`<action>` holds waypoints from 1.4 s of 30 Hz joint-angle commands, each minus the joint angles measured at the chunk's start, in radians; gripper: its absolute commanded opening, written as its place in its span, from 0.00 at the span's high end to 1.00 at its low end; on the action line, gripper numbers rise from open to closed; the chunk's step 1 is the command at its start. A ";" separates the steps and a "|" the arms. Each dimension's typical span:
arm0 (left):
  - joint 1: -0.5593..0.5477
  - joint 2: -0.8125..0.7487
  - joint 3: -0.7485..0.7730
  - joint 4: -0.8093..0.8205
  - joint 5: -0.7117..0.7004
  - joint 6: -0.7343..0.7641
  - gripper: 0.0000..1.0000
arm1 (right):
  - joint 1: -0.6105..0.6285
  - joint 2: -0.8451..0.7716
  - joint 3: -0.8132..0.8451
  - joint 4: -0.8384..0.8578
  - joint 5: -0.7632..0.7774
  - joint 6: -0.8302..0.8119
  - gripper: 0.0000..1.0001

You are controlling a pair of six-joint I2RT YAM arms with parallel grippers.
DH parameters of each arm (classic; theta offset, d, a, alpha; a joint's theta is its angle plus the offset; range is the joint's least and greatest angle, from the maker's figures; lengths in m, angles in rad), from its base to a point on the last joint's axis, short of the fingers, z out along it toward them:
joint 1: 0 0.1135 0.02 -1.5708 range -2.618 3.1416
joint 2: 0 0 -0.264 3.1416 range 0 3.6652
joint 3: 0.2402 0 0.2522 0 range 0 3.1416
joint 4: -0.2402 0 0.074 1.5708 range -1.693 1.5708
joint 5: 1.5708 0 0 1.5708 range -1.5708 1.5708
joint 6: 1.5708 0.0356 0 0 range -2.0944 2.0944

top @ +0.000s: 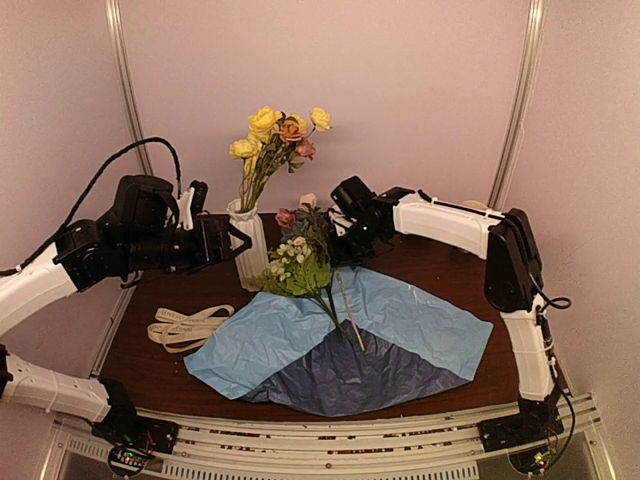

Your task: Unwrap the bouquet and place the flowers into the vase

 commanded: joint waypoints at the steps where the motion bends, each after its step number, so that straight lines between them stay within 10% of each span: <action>1: -0.006 0.034 0.060 0.061 0.000 0.012 0.22 | -0.064 -0.111 0.101 -0.006 -0.027 0.004 1.00; 20: -0.002 0.181 0.286 0.385 0.088 0.185 0.09 | -0.194 -0.349 0.277 0.513 -0.346 0.112 1.00; 32: 0.003 0.299 0.379 0.768 0.420 0.237 0.02 | -0.194 -0.789 -0.526 1.193 -0.701 0.349 1.00; 42: -0.070 0.440 0.479 0.874 0.436 0.258 0.06 | -0.189 -0.976 -0.770 1.248 -0.827 0.386 1.00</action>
